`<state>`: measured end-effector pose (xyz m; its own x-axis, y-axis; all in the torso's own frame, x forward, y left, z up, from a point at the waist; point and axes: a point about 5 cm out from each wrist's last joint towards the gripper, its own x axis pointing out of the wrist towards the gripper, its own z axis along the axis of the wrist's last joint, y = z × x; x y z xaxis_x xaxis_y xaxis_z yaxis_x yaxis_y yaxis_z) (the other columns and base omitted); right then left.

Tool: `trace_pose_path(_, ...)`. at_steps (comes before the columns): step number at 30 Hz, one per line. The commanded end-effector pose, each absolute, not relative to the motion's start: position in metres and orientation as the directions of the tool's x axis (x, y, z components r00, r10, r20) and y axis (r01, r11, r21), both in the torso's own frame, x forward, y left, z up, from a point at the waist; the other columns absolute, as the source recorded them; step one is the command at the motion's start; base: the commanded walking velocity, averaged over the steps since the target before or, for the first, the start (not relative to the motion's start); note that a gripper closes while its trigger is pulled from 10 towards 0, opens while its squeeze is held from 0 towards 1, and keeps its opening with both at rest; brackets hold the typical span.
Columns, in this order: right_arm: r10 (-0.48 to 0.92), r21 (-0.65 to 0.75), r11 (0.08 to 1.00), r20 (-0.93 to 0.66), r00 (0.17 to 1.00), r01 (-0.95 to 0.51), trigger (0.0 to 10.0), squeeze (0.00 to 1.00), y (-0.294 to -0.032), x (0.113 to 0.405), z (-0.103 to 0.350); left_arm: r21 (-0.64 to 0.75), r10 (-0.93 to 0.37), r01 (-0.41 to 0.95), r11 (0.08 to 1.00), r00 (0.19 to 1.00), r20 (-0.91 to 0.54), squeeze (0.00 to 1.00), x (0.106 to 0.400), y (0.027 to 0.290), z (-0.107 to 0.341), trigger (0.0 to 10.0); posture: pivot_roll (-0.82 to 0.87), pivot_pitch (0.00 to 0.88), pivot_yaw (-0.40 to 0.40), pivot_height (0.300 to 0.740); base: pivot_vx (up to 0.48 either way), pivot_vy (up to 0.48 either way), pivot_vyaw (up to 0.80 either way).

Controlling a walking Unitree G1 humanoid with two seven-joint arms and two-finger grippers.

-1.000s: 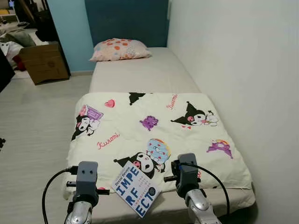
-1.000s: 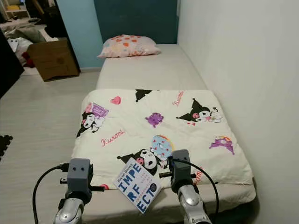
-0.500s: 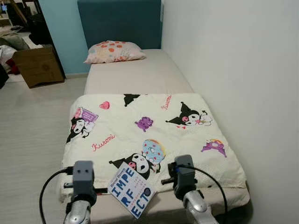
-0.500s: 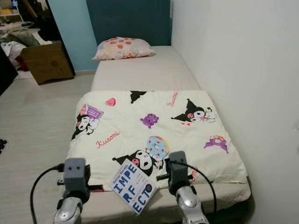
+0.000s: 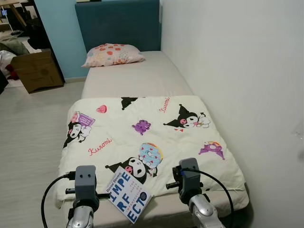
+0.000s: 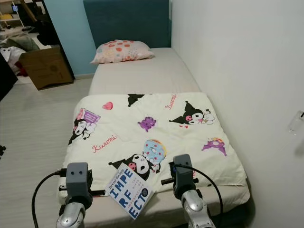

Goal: Clean up the room

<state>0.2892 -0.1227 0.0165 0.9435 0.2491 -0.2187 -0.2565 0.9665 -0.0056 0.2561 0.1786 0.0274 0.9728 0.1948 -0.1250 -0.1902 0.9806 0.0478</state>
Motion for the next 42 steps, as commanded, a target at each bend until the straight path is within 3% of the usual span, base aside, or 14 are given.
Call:
trace_pose_path(1,0.257,0.004,0.965,-0.247,0.934,-0.264,10.0,0.00,-0.1207,0.2848,0.0110,0.071,0.203,-0.195,0.978,0.969,-0.139,0.00,0.2508,0.1844,0.0232,10.0,0.00,0.134,0.014,0.740,0.000,0.000,0.00)
trace_pose_path(31,0.257,0.024,0.965,-0.263,0.930,-0.260,10.0,0.00,-0.1219,0.2840,0.0092,0.100,0.137,-0.123,0.987,0.979,-0.152,0.00,0.2490,0.1788,0.0222,10.0,0.00,0.139,0.018,0.650,0.000,0.000,0.00)
trace_pose_path(42,0.257,0.013,0.965,-0.253,0.933,-0.262,10.0,0.00,-0.1223,0.2859,0.0115,0.101,0.146,-0.130,0.986,0.974,-0.172,0.00,0.2473,0.1802,0.0193,10.0,0.00,0.143,0.014,0.650,0.000,0.000,0.00)
